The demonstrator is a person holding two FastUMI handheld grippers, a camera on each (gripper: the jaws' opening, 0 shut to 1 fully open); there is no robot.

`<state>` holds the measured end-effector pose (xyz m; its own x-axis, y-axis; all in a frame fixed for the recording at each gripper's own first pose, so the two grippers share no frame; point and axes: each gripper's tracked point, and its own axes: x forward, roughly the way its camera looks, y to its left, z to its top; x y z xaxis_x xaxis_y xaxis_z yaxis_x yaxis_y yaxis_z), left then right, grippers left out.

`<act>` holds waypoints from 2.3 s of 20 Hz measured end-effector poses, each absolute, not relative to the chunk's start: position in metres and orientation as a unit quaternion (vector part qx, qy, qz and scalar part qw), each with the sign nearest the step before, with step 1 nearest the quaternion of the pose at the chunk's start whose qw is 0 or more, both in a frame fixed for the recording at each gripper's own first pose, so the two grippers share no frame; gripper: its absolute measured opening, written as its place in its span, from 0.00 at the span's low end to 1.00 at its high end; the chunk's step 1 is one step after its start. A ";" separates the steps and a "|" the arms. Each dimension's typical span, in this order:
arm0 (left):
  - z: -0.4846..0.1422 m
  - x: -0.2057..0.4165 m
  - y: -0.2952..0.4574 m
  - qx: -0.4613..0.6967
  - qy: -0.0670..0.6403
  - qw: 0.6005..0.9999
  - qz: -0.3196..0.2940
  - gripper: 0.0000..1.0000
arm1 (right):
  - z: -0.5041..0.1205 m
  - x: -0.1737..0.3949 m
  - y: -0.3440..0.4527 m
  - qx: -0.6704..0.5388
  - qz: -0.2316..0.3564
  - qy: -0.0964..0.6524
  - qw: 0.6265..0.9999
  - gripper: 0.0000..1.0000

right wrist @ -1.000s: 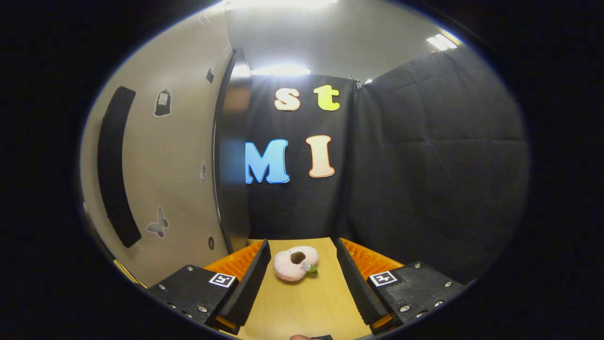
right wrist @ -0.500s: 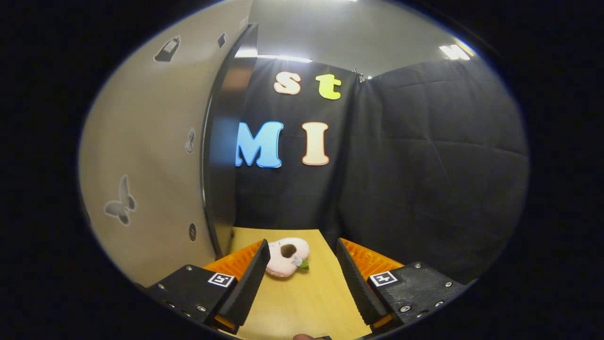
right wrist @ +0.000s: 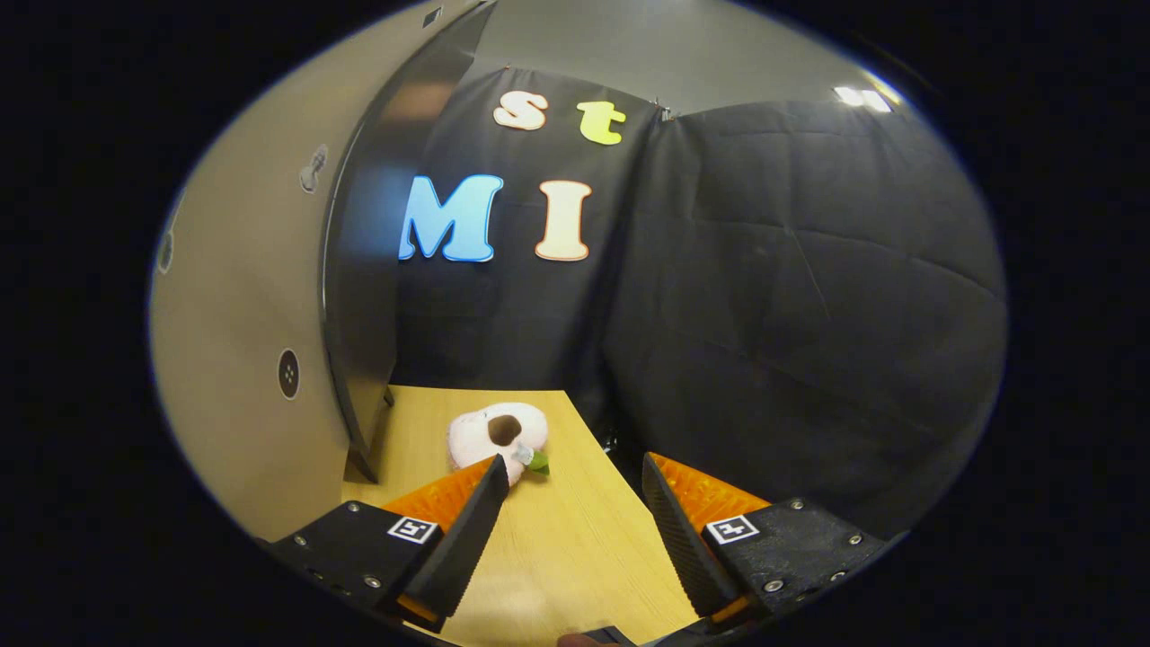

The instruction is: Open the cabinet door with the right hand, grasp the bottle in the cabinet with the left hand and place it on the coaster, then close the cabinet door with the right hand.

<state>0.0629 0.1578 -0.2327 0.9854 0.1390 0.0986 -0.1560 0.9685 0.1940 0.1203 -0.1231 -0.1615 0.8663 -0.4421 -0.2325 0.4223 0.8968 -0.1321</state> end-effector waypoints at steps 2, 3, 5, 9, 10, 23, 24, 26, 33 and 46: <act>-0.260 0.053 0.160 0.082 -0.035 0.993 0.072 0.70 | -0.167 0.121 -0.126 -0.052 -0.231 0.136 0.962 0.93; -0.277 0.050 0.164 0.078 -0.029 0.994 0.075 0.70 | -0.168 0.122 -0.126 -0.059 -0.232 0.138 0.961 0.93; -0.313 0.044 0.169 0.078 -0.021 0.993 0.083 0.69 | -0.170 0.125 -0.125 -0.074 -0.232 0.140 0.960 0.93; -0.372 0.038 0.167 0.077 -0.006 0.994 0.083 0.69 | -0.190 0.127 -0.117 -0.059 -0.225 0.172 0.957 0.95; -0.384 0.036 0.167 0.072 0.000 0.994 0.086 0.70 | -0.190 0.128 -0.117 -0.068 -0.225 0.170 0.957 0.95; -0.427 0.036 0.193 0.017 0.021 0.993 0.114 0.71 | -0.189 0.154 -0.072 -0.108 -0.173 0.175 0.963 0.95; -0.424 0.035 0.192 0.017 0.017 0.993 0.115 0.88 | -0.190 0.154 -0.068 -0.111 -0.167 0.176 0.964 0.95; -0.422 0.034 0.188 0.016 0.016 0.994 0.109 0.90 | -0.194 0.154 -0.063 -0.115 -0.159 0.178 0.964 0.95; -0.409 0.028 0.191 0.012 0.019 0.993 0.114 0.90 | -0.197 0.147 -0.059 -0.098 -0.149 0.180 0.967 0.96; -0.280 0.044 0.198 0.039 -0.032 0.994 0.094 0.86 | -0.175 0.128 -0.068 -0.046 -0.151 0.146 0.977 0.95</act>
